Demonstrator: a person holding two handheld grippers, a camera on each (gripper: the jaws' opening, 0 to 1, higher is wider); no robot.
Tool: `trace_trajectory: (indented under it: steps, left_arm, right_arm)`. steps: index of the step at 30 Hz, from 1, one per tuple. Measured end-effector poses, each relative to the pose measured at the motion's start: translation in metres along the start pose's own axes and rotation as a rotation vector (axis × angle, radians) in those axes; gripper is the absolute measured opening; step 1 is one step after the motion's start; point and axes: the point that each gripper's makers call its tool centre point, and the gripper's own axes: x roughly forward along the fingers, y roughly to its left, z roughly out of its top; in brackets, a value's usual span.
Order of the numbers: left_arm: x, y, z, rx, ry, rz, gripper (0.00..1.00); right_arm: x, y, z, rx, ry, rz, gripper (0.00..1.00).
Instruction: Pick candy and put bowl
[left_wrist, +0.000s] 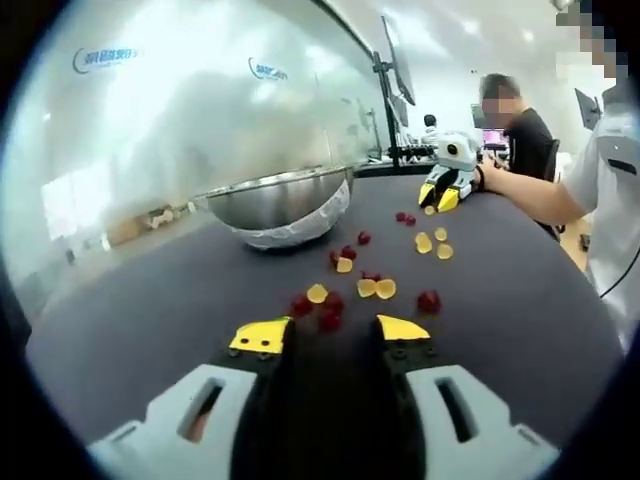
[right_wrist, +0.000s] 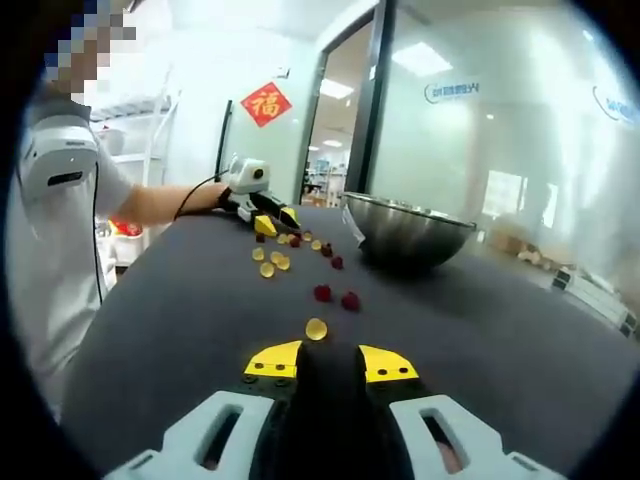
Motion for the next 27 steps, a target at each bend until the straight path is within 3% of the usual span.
trace_trajectory:
  steps: [5,9,21,27]
  left_arm:
    - [0.007,-0.003,0.000,-0.017,0.012,-0.041,0.15]
    - [0.008,-0.011,-0.001,-0.028,0.024,-0.073,0.05]
    - [0.007,-0.014,-0.001,-0.011,0.017,-0.067,0.02]
    - [0.006,-0.014,0.000,-0.006,0.009,-0.060,0.02]
  right_arm:
    - [0.000,0.000,0.000,-0.002,0.001,0.000,0.16]
    - [0.001,0.000,0.000,-0.003,0.003,0.000,0.16]
    - [0.002,-0.004,-0.003,0.078,0.033,0.023,0.17]
    - [0.018,-0.005,0.001,0.087,0.043,0.053,0.17]
